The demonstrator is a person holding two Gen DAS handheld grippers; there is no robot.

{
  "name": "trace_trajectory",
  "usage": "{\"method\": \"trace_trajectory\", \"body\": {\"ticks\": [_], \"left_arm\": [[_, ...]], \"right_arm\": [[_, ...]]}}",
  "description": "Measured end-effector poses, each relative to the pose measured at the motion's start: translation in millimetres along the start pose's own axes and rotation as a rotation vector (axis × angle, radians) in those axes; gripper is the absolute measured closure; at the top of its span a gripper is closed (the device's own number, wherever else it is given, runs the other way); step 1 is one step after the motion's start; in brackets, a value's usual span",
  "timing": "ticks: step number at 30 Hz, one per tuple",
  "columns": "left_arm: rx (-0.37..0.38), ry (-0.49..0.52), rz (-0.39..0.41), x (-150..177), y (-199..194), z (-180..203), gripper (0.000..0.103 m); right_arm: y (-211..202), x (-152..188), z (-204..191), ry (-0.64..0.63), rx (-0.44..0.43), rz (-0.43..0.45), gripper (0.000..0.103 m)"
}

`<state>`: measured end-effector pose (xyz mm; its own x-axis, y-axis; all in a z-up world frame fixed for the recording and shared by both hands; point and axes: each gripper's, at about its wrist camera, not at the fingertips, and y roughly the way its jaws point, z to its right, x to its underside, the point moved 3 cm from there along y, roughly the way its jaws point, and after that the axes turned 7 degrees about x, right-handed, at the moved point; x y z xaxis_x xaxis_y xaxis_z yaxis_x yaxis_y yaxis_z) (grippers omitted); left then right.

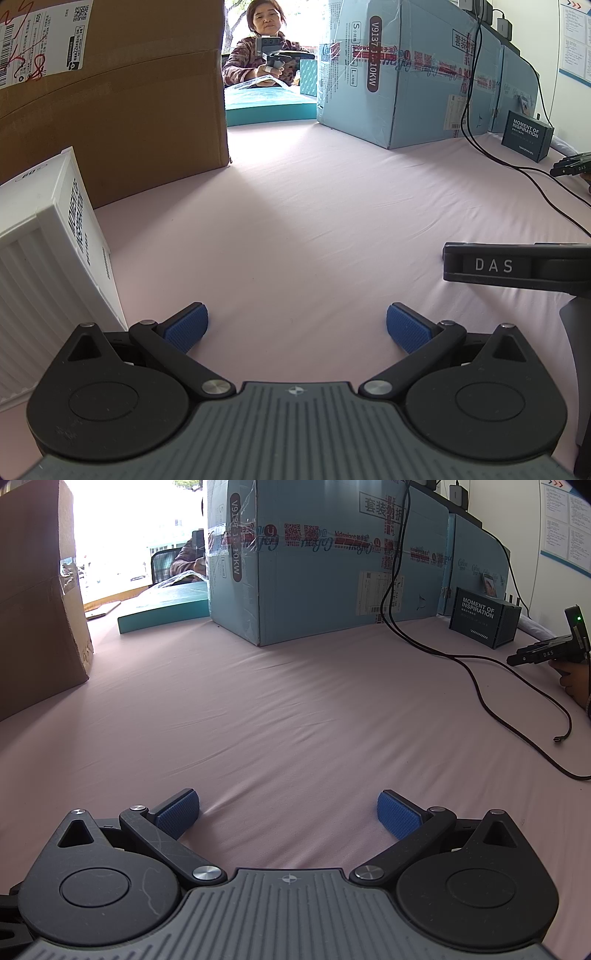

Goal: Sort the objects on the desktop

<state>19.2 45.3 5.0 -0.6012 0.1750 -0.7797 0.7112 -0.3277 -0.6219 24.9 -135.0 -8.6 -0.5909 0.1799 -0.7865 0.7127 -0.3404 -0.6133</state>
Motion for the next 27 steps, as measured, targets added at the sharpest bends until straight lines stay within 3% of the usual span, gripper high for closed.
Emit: {"method": "trace_trajectory", "body": {"ticks": [27], "left_arm": [[-0.010, 0.006, 0.000, 1.6, -3.4, -9.0, 0.000]], "right_arm": [[-0.1, -0.2, 0.0, 0.000, 0.000, 0.000, 0.000]]}}
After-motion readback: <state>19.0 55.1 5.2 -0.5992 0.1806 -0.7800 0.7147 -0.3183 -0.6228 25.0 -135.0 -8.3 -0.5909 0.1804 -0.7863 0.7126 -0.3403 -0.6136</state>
